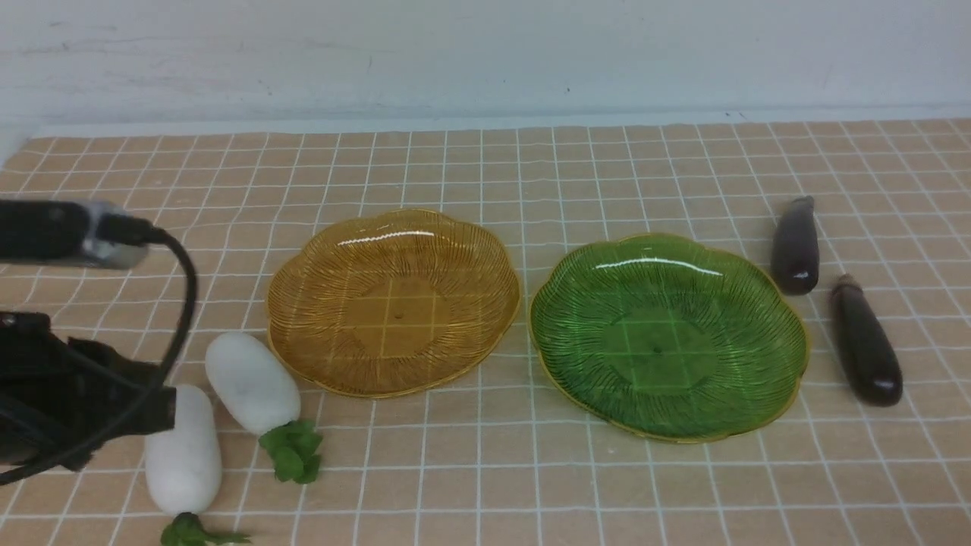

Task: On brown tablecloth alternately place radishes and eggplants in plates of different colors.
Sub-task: 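Pick up the white radish and place it in the left plate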

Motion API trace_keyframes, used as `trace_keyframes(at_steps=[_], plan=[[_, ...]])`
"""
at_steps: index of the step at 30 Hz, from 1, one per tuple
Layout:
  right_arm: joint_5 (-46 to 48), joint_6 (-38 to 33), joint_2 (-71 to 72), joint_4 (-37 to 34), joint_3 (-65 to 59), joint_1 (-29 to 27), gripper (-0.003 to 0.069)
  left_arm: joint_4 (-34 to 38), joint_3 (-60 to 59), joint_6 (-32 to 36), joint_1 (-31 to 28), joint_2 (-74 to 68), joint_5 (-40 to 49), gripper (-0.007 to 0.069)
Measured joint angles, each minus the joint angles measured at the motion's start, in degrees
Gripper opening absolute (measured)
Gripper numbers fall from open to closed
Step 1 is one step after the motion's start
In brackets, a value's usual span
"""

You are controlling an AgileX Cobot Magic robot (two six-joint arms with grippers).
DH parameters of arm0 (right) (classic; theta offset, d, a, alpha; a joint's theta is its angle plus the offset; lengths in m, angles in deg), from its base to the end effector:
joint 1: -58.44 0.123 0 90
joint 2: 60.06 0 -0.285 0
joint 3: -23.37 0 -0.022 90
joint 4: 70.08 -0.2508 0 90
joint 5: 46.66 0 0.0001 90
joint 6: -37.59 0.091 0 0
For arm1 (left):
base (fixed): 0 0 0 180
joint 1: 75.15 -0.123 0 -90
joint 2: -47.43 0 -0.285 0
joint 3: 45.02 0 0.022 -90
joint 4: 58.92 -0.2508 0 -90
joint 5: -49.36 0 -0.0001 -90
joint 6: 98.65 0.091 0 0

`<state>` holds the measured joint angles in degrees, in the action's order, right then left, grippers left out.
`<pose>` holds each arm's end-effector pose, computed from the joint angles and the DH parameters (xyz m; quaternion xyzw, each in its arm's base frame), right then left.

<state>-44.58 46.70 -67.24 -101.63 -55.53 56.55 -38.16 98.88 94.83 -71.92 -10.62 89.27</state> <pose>0.0569 -0.0001 0.2010 0.2452 0.6489 0.2452 0.6772 0.1651 -0.0301 0.3090 0.0503 0.9080 -0.1254 0.3967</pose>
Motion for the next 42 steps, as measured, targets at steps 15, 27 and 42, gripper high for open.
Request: trace_keyframes(at_steps=[15,27,42], plan=[[49.62,-17.20,-29.75,1.30,36.10,0.00,-0.0015,-12.24,9.61,-17.02,-8.12,-26.51,14.37,0.0000],[57.55,-37.64,-41.64,-16.72,40.34,0.00,-0.0015,-9.06,10.97,-3.54,-5.81,-33.04,3.93,0.0406],[58.12,-37.90,-41.64,-16.72,40.34,0.00,-0.0015,-12.66,11.15,-8.24,-5.81,-46.79,3.24,0.0584]])
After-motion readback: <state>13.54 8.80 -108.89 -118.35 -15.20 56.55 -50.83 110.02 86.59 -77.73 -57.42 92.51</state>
